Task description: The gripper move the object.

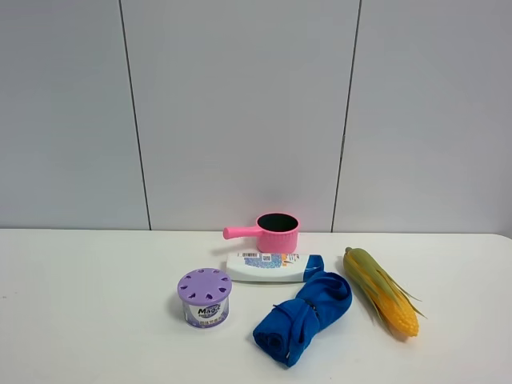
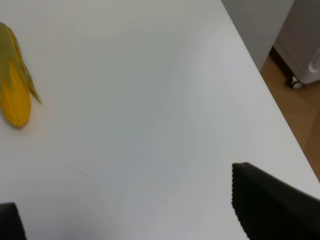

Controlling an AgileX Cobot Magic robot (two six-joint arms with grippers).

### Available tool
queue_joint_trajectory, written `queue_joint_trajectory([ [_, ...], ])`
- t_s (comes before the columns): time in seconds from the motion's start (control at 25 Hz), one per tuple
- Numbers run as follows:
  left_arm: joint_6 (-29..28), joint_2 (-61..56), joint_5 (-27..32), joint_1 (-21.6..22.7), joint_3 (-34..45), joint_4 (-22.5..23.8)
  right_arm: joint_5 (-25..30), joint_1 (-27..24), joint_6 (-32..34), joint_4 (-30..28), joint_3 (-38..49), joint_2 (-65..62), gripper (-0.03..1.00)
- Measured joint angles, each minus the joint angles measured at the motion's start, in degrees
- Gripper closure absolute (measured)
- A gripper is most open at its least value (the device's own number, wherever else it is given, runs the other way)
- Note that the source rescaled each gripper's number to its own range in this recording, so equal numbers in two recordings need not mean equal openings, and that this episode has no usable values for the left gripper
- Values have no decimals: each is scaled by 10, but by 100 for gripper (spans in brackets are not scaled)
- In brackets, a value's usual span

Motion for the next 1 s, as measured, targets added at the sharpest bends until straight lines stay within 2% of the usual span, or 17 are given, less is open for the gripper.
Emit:
queue_joint_trajectory([
  [0.12, 0, 0, 0, 0, 0, 0, -9, 0, -42, 23, 6, -3, 31],
  [0.24, 0, 0, 0, 0, 0, 0, -10, 0, -56, 31, 8, -3, 31],
  [0.84, 0, 0, 0, 0, 0, 0, -10, 0, -38, 20, 8, -11, 34],
  [1.0, 0, 0, 0, 0, 0, 0, -11, -22, -38, 20, 8, -42, 34],
])
